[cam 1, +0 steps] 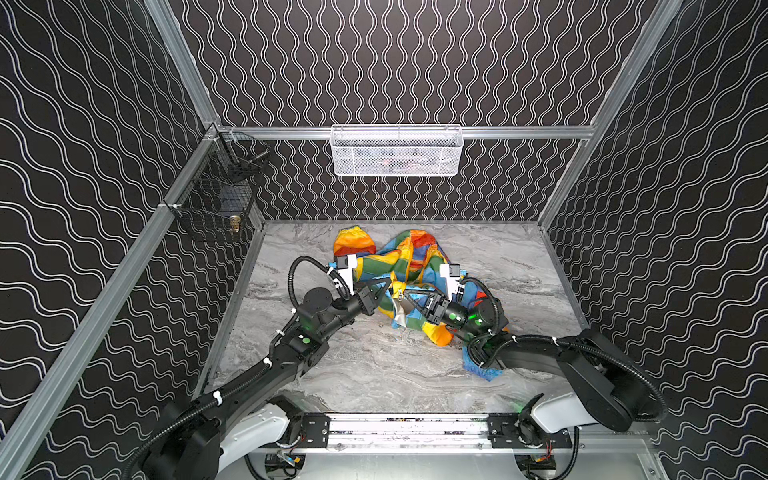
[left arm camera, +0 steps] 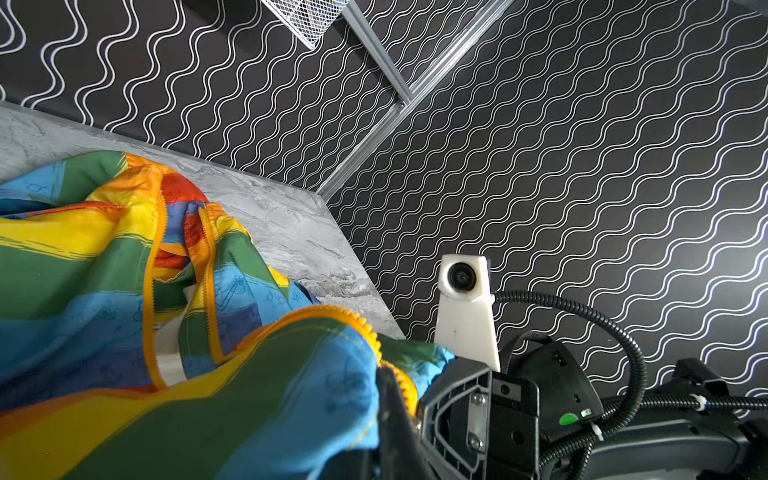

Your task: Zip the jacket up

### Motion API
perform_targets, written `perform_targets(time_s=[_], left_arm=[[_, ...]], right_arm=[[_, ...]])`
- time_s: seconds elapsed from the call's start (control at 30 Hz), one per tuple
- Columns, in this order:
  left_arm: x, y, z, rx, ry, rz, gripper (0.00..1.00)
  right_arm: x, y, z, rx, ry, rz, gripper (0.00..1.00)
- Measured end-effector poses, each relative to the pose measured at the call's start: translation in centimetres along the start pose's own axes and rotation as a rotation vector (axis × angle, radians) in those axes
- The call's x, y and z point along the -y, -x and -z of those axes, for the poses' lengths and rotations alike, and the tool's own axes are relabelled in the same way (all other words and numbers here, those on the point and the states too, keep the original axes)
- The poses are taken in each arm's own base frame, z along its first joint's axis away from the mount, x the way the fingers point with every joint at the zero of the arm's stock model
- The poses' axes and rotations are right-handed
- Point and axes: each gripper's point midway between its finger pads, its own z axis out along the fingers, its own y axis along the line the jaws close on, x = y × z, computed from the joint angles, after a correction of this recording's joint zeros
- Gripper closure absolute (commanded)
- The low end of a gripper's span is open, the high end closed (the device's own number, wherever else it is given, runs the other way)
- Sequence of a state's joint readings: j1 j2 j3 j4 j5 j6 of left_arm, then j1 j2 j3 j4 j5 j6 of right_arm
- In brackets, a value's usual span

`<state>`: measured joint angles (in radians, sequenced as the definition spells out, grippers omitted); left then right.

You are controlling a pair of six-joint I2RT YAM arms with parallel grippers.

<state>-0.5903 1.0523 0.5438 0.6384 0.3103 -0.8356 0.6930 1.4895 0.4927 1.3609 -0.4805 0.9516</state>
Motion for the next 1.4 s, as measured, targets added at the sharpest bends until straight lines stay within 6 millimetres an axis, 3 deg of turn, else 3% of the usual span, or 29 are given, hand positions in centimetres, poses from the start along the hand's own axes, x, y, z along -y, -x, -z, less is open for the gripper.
perform_targets(time_s=[1.4], left_arm=[[0.97, -0.32, -0.53, 0.024, -0.051, 0.035, 1.0]], right_arm=[[0.19, 0.76, -0.58, 0.04, 0.016, -0.006, 1.0]])
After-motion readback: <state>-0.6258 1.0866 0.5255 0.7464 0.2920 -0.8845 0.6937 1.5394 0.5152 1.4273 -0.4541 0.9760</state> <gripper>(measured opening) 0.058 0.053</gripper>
